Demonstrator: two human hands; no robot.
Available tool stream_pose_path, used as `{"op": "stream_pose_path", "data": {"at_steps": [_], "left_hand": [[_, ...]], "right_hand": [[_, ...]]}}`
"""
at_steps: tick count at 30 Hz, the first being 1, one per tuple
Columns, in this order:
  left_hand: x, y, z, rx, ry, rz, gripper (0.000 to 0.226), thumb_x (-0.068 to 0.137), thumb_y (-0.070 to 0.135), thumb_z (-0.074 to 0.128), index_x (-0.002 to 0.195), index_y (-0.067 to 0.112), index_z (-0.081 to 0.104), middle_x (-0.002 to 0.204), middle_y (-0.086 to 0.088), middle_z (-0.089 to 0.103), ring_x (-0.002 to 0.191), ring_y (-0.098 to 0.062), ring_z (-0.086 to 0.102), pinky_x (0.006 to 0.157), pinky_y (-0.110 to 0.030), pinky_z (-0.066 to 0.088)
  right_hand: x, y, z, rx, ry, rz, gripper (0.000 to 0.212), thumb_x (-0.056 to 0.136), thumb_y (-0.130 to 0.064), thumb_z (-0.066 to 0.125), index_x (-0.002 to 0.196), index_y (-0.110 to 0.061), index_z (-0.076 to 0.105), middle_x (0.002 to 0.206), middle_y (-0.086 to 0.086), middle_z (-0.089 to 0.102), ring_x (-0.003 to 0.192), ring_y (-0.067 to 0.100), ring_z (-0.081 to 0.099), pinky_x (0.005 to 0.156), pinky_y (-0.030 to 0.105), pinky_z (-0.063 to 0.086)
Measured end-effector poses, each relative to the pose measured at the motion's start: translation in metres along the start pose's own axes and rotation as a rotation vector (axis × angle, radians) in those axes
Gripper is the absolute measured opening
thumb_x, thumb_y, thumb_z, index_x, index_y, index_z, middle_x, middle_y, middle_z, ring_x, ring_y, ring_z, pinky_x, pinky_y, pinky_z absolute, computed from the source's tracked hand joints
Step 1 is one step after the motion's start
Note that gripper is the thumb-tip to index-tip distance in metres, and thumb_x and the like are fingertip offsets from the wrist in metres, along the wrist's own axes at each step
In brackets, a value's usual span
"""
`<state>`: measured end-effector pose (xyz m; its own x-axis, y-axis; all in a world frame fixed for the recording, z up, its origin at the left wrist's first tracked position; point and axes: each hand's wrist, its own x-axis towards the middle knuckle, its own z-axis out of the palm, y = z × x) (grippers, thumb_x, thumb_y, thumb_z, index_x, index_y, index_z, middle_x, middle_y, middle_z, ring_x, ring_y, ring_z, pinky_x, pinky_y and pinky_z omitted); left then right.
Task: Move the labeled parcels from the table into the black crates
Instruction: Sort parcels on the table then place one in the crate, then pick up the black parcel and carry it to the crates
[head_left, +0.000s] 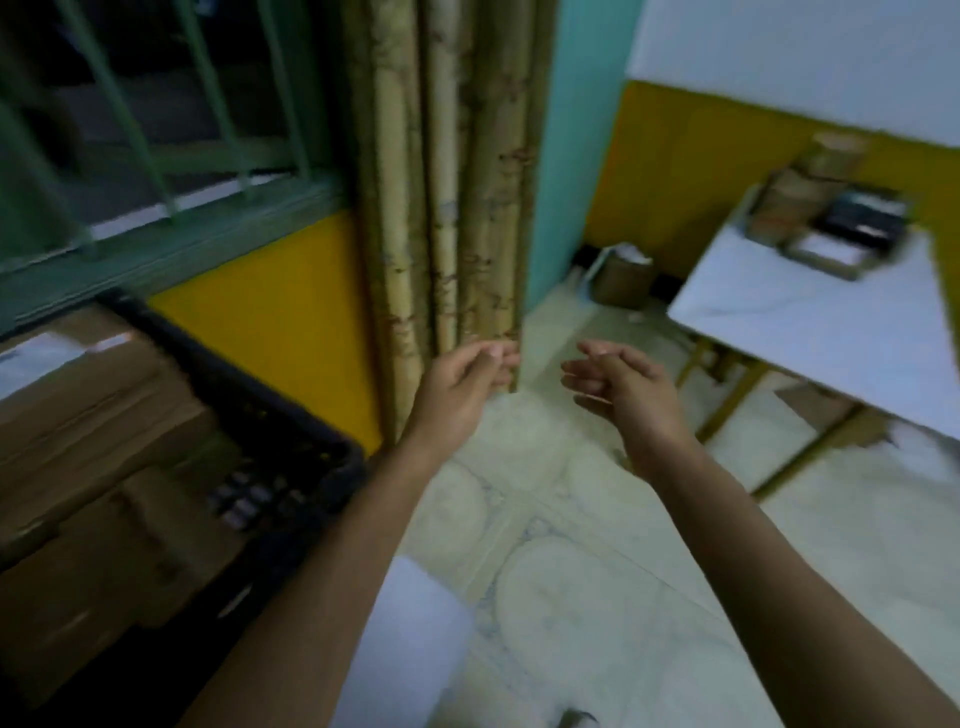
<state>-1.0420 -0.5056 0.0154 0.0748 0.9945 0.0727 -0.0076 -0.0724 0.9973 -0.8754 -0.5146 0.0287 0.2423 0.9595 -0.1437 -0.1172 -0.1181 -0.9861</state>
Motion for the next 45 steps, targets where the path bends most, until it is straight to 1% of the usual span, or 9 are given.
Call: {"op": "stream_pose_path", "data": {"at_steps": [3, 7, 13, 20, 24, 28, 34, 41, 45], "left_hand": [[0.009, -0.006, 0.074, -0.044, -0.126, -0.038, 0.022, 0.101, 0.017, 0.042, 0.103, 0.019, 0.064, 0.098, 0.001, 0.070, 0.080, -0.004, 0.065, 0.077, -0.019, 0.049], [0.016, -0.006, 0.181, -0.089, -0.296, -0.066, 0.022, 0.100, 0.016, 0.043, 0.105, 0.015, 0.064, 0.088, 0.010, 0.070, 0.072, 0.003, 0.067, 0.067, -0.010, 0.050], [0.016, -0.003, 0.352, -0.056, -0.466, -0.078, 0.020, 0.100, 0.019, 0.045, 0.099, 0.024, 0.064, 0.096, 0.006, 0.071, 0.086, -0.008, 0.067, 0.073, -0.016, 0.052], [0.026, 0.003, 0.528, 0.007, -0.551, -0.057, 0.019, 0.100, 0.022, 0.046, 0.103, 0.026, 0.064, 0.104, 0.005, 0.070, 0.097, -0.010, 0.067, 0.087, -0.025, 0.052], [0.036, -0.005, 0.596, 0.026, -0.542, -0.075, 0.019, 0.100, 0.023, 0.045, 0.103, 0.030, 0.062, 0.105, 0.008, 0.069, 0.099, -0.009, 0.065, 0.090, -0.027, 0.051], [0.064, -0.018, 0.657, 0.011, -0.538, -0.109, 0.019, 0.100, 0.024, 0.046, 0.105, 0.027, 0.063, 0.108, 0.003, 0.069, 0.100, -0.012, 0.066, 0.092, -0.030, 0.051], [0.143, -0.042, 0.762, -0.056, -0.487, -0.140, 0.017, 0.099, 0.026, 0.048, 0.097, 0.031, 0.064, 0.096, 0.014, 0.070, 0.088, -0.003, 0.068, 0.073, -0.015, 0.051], [0.252, -0.056, 0.880, -0.123, -0.455, -0.210, 0.019, 0.100, 0.022, 0.046, 0.097, 0.028, 0.064, 0.103, 0.005, 0.069, 0.097, -0.011, 0.066, 0.081, -0.023, 0.049], [0.302, -0.066, 0.931, -0.102, -0.427, -0.266, 0.018, 0.099, 0.020, 0.046, 0.101, 0.024, 0.064, 0.106, 0.000, 0.068, 0.098, -0.015, 0.065, 0.082, -0.025, 0.049]], "right_hand": [[-0.006, -0.002, -0.082, 0.070, 0.194, -0.008, 0.012, 0.094, -0.019, 0.057, 0.099, -0.015, 0.067, 0.081, 0.002, 0.075, 0.078, 0.016, 0.071, 0.076, 0.030, 0.054], [-0.016, -0.007, -0.187, 0.149, 0.399, -0.034, 0.012, 0.094, -0.020, 0.058, 0.098, -0.013, 0.067, 0.080, 0.002, 0.075, 0.076, 0.015, 0.071, 0.069, 0.027, 0.055], [-0.017, -0.018, -0.349, 0.221, 0.557, -0.046, 0.015, 0.096, -0.020, 0.056, 0.101, -0.013, 0.067, 0.093, 0.009, 0.073, 0.082, 0.019, 0.071, 0.076, 0.031, 0.056], [0.006, -0.042, -0.516, 0.179, 0.550, -0.045, 0.015, 0.097, -0.028, 0.053, 0.102, -0.023, 0.066, 0.098, 0.006, 0.073, 0.091, 0.019, 0.071, 0.081, 0.031, 0.056], [0.030, -0.041, -0.577, 0.176, 0.537, -0.016, 0.017, 0.097, -0.028, 0.052, 0.105, -0.023, 0.066, 0.096, 0.003, 0.074, 0.089, 0.018, 0.071, 0.077, 0.028, 0.056], [0.068, -0.035, -0.625, 0.175, 0.526, 0.012, 0.015, 0.097, -0.026, 0.052, 0.102, -0.022, 0.066, 0.096, 0.005, 0.074, 0.088, 0.018, 0.071, 0.076, 0.029, 0.056], [0.167, -0.044, -0.700, 0.092, 0.496, 0.011, 0.015, 0.097, -0.028, 0.053, 0.096, -0.026, 0.068, 0.085, -0.004, 0.075, 0.082, 0.013, 0.072, 0.074, 0.027, 0.056], [0.298, -0.079, -0.799, 0.019, 0.490, 0.035, 0.015, 0.098, -0.029, 0.051, 0.098, -0.025, 0.066, 0.095, 0.001, 0.073, 0.088, 0.017, 0.070, 0.077, 0.028, 0.055], [0.361, -0.083, -0.845, 0.065, 0.479, 0.075, 0.016, 0.098, -0.028, 0.051, 0.104, -0.023, 0.065, 0.100, 0.004, 0.072, 0.091, 0.019, 0.070, 0.075, 0.027, 0.055]]}}
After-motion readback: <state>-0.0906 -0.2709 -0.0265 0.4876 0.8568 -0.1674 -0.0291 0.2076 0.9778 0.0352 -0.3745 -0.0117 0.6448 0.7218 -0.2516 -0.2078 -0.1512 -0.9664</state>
